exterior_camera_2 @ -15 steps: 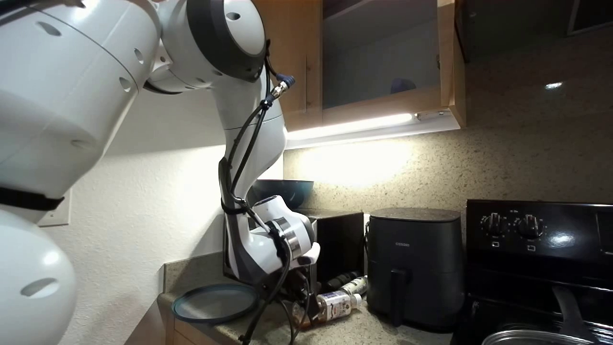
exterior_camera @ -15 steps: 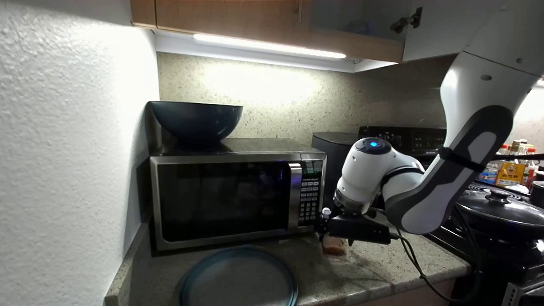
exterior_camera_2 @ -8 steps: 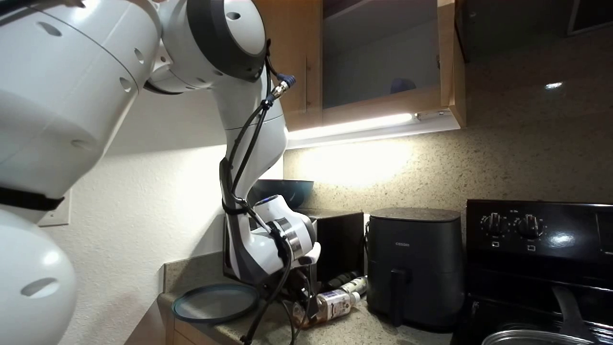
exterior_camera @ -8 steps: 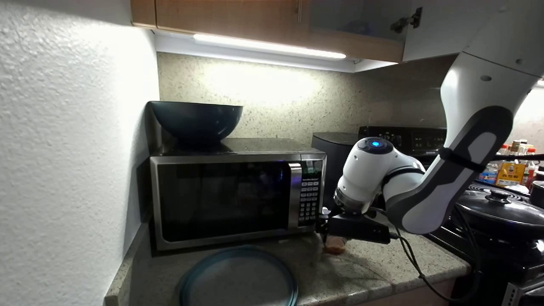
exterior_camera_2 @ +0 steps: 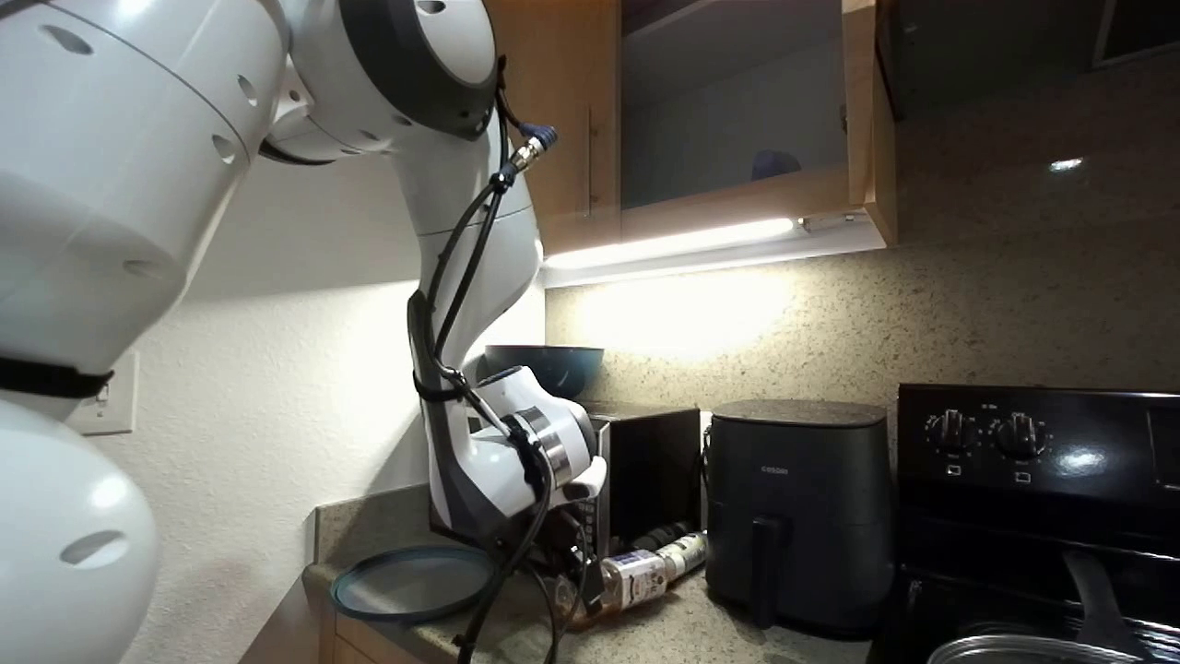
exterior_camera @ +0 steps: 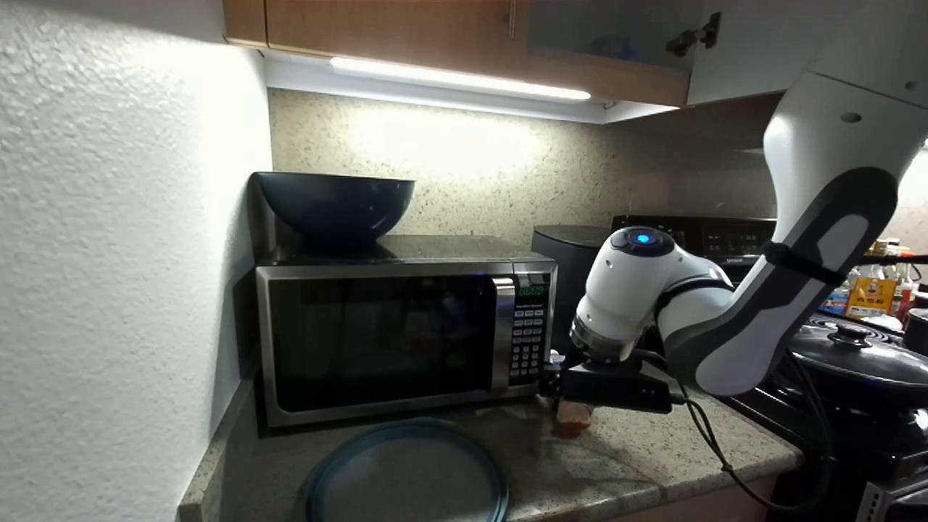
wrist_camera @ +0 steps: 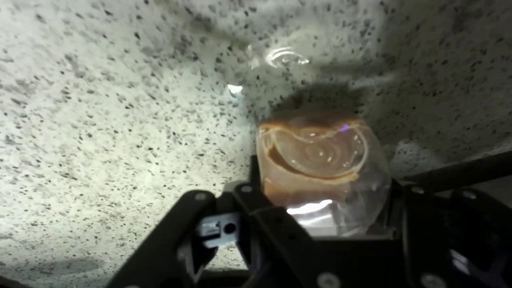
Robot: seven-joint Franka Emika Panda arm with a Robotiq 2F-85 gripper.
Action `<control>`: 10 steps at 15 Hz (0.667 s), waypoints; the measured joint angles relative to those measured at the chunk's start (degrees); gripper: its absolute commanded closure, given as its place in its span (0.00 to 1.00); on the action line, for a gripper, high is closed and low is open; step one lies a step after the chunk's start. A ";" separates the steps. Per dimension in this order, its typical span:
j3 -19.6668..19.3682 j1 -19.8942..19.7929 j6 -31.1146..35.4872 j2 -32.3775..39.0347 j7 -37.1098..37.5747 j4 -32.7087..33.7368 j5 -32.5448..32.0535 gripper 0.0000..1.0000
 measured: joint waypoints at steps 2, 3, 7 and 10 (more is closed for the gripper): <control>-0.56 1.66 -1.03 -4.03 2.93 -2.98 -2.73 0.68; -0.93 2.56 -1.42 -6.53 5.17 -4.77 -4.74 0.68; -1.26 5.79 -5.89 -18.57 18.11 -12.14 -15.76 0.68; 0.48 7.40 -12.45 -27.85 26.09 -17.96 -21.15 0.68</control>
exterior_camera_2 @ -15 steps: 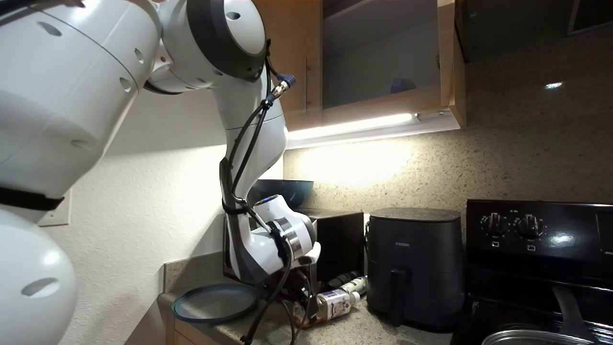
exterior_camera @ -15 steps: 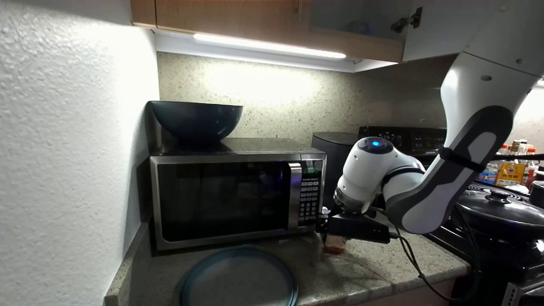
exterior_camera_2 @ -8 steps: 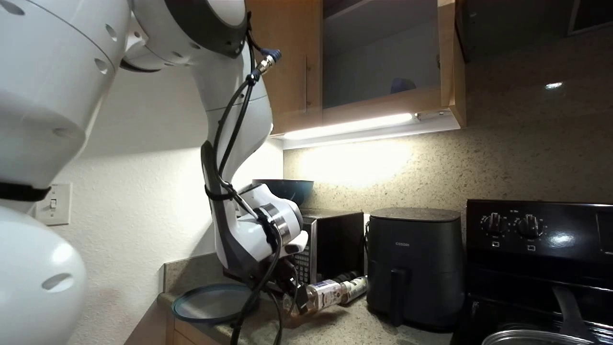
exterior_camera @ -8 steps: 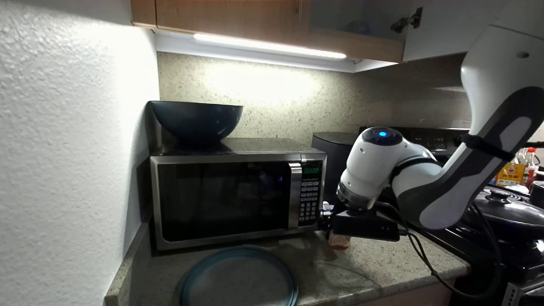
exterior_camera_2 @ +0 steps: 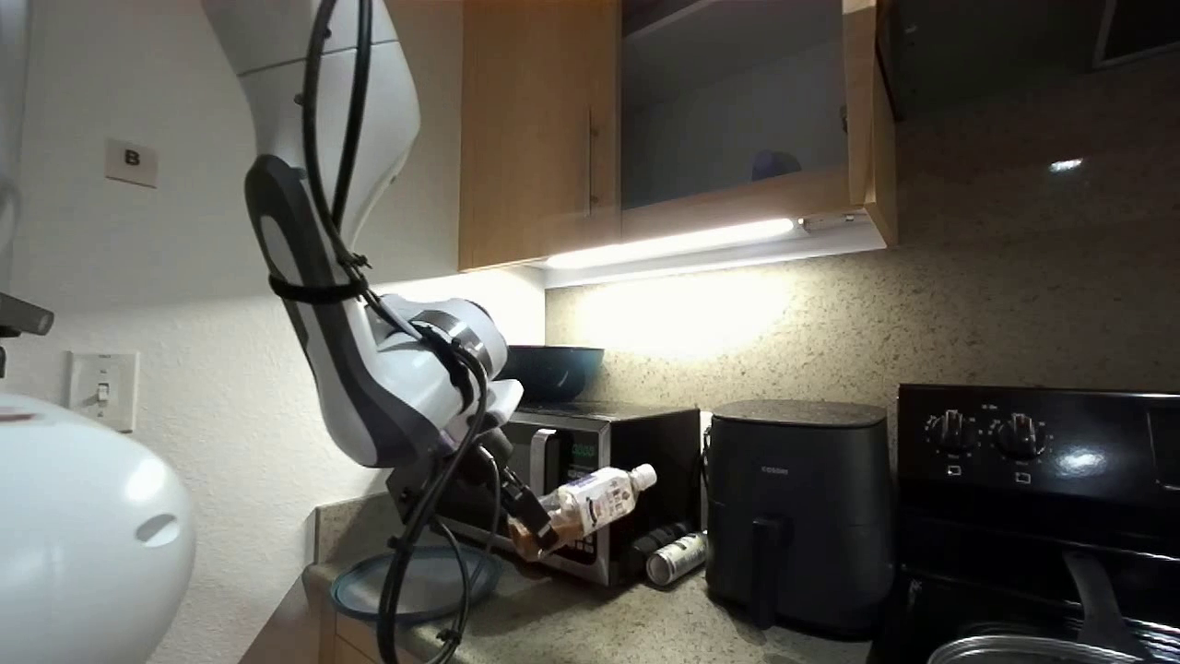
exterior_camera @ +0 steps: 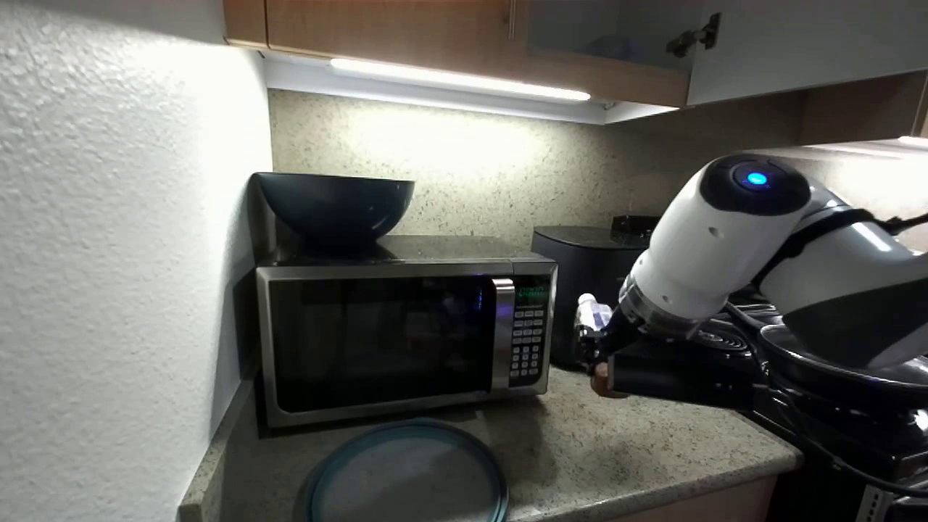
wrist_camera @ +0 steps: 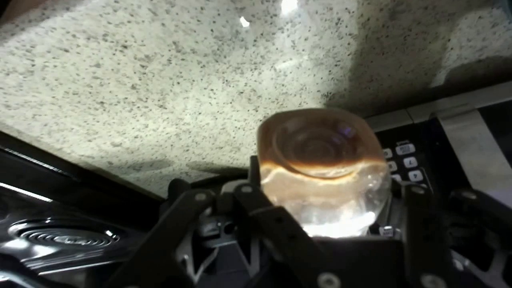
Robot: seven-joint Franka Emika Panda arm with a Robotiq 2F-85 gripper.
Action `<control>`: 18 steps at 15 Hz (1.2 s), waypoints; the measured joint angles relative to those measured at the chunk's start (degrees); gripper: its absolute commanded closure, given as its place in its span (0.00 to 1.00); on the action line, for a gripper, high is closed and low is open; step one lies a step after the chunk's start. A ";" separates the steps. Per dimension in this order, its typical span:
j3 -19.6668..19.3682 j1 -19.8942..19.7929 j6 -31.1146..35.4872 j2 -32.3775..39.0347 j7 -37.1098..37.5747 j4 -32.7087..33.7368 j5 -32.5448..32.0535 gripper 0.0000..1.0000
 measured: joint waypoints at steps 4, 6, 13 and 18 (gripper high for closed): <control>4.15 1.06 -10.71 -10.17 8.08 -6.32 -4.26 0.68; 6.31 1.07 -16.06 -14.09 10.32 -8.01 -6.09 0.68; 8.63 1.11 -28.05 -23.97 11.42 -7.68 -13.25 0.43; 8.48 1.20 -28.05 -25.99 11.63 -8.16 -14.62 0.68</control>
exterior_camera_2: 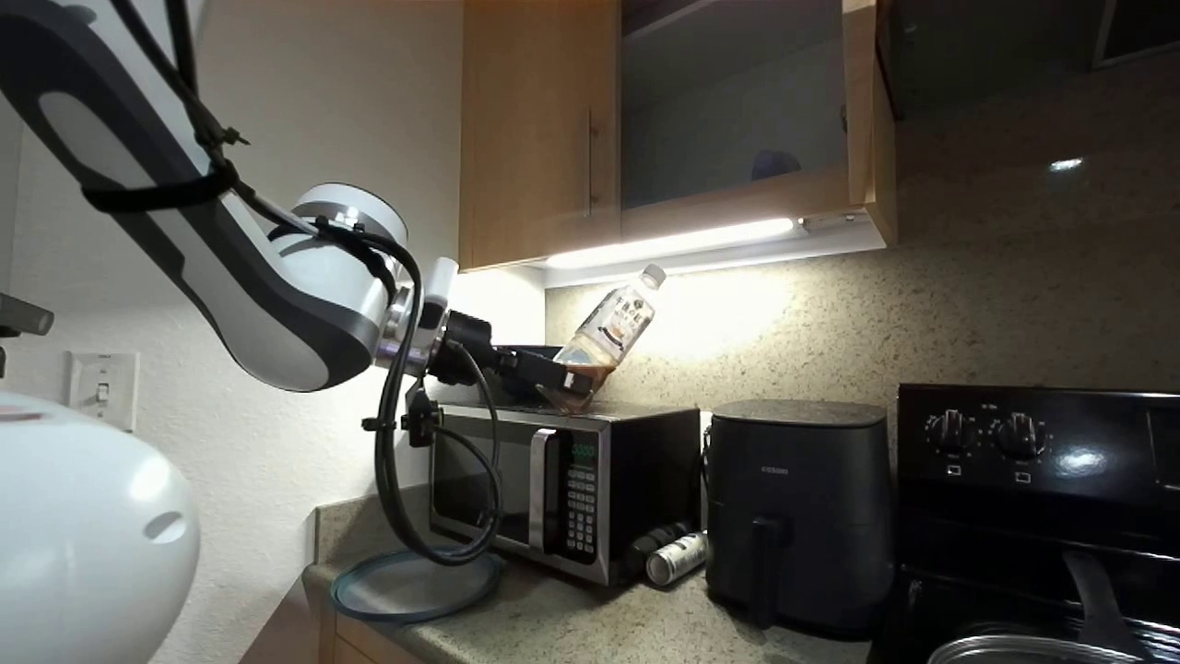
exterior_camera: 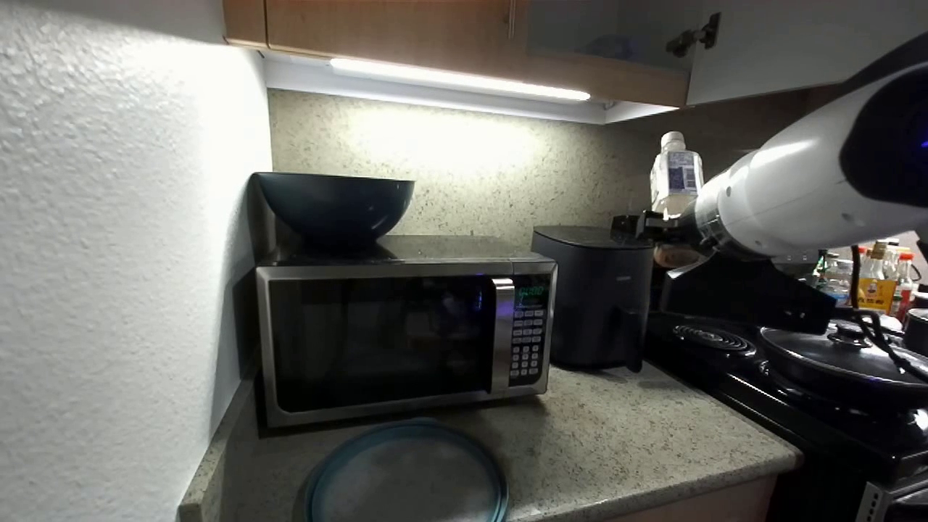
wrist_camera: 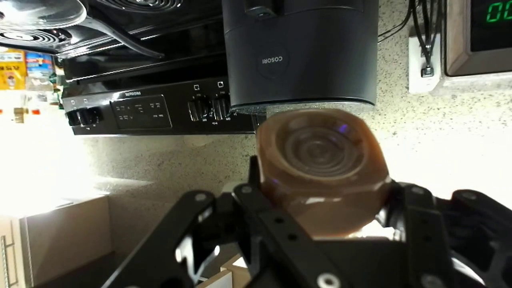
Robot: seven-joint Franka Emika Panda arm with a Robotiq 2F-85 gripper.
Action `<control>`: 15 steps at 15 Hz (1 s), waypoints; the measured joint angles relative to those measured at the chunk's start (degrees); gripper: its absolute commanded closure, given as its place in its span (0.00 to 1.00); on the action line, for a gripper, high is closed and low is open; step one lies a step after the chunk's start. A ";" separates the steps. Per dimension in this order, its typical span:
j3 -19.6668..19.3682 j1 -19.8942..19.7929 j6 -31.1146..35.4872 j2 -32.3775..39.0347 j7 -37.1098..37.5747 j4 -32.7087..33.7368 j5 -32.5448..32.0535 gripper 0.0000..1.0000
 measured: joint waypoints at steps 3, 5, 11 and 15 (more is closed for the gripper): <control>-0.38 0.40 -0.41 0.08 0.02 0.02 -0.10 0.68; -0.39 0.46 -2.61 -0.33 0.02 1.07 -3.63 0.68; -4.01 0.50 -3.55 -3.55 -0.54 8.37 -22.25 0.68; -6.86 1.16 -3.55 -4.02 -0.31 12.98 -27.79 0.43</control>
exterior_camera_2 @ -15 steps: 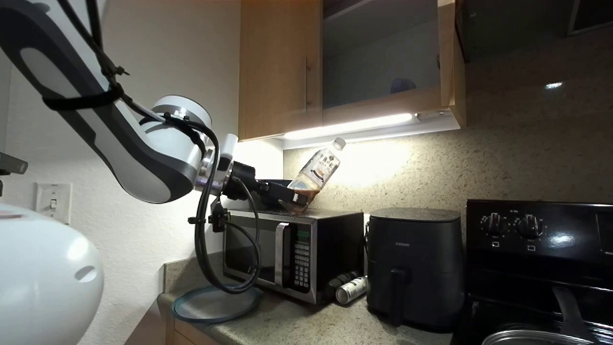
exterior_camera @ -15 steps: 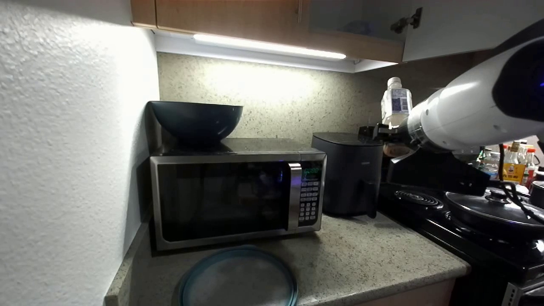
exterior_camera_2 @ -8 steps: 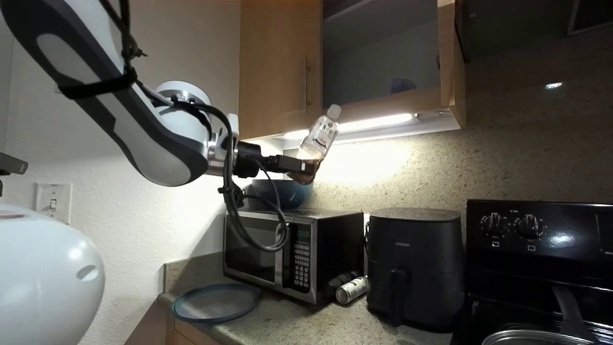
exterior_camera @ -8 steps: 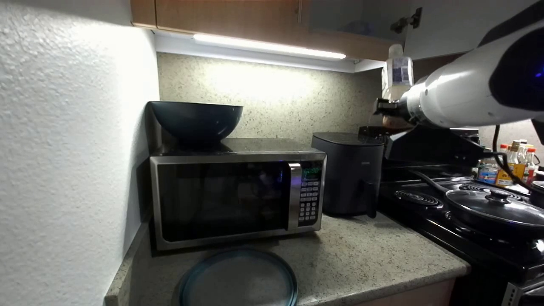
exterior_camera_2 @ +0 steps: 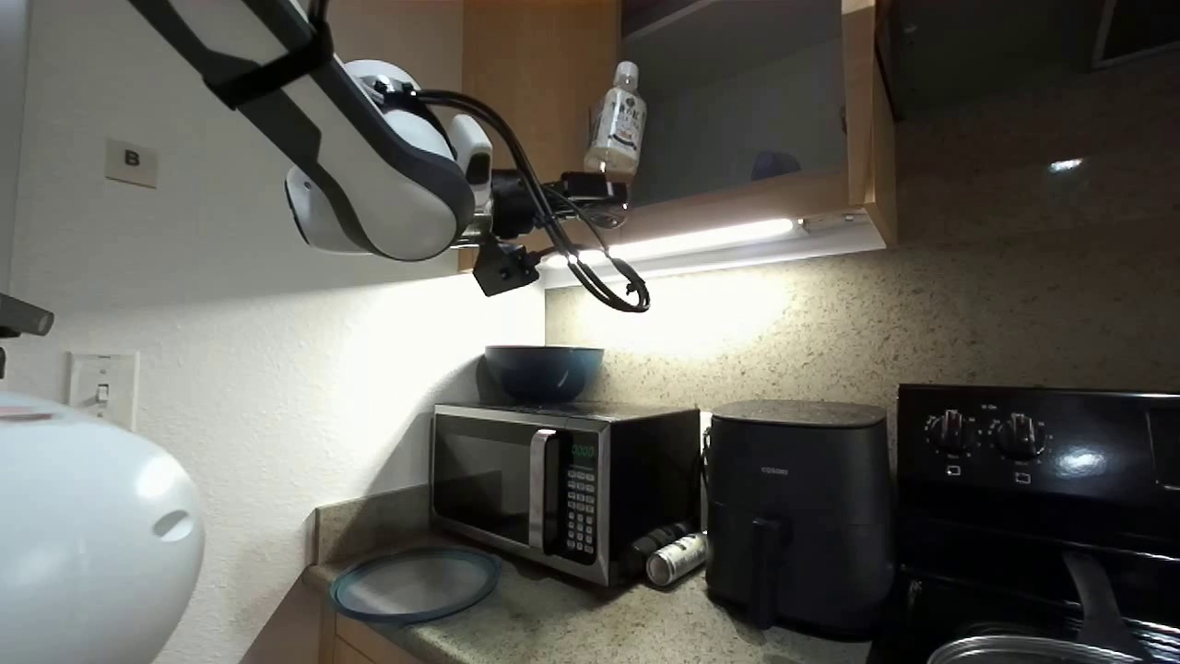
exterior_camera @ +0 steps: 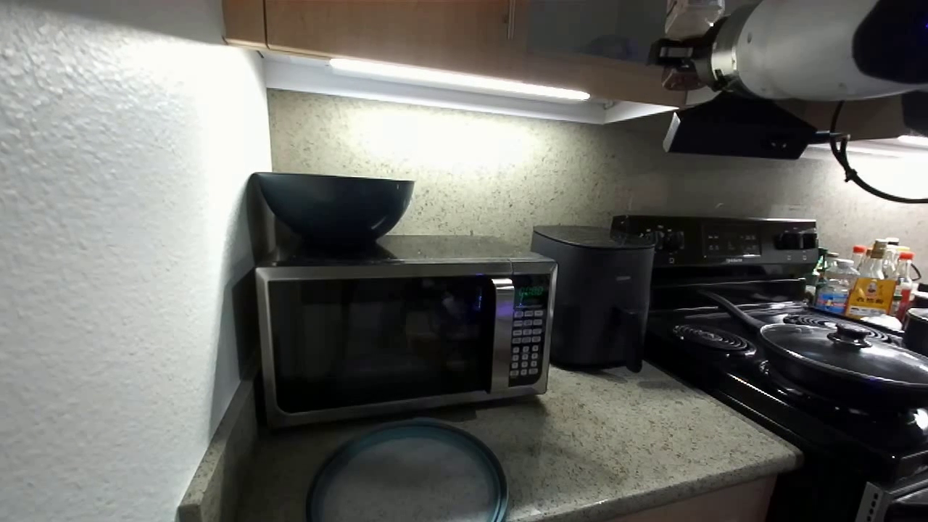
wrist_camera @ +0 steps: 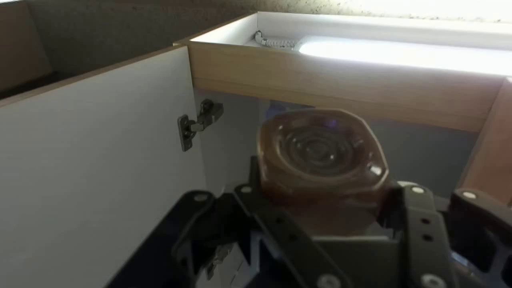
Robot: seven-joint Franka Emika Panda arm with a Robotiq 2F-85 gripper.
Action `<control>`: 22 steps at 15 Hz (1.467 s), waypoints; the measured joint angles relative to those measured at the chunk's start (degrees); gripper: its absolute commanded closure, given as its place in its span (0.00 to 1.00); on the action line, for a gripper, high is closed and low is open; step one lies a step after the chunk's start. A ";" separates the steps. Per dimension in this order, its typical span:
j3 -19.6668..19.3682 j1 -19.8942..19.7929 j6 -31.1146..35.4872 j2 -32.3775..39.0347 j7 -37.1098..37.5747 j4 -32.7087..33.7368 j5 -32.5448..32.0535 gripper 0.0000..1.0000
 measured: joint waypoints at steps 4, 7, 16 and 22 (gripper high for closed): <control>-0.15 0.37 0.00 0.07 0.00 0.13 -0.20 0.68; -0.63 0.68 -0.26 0.36 0.00 0.64 -2.04 0.68; -5.62 3.46 7.20 9.17 3.21 20.55 -23.26 0.43; -6.10 3.58 8.00 12.81 3.90 24.33 -23.69 0.68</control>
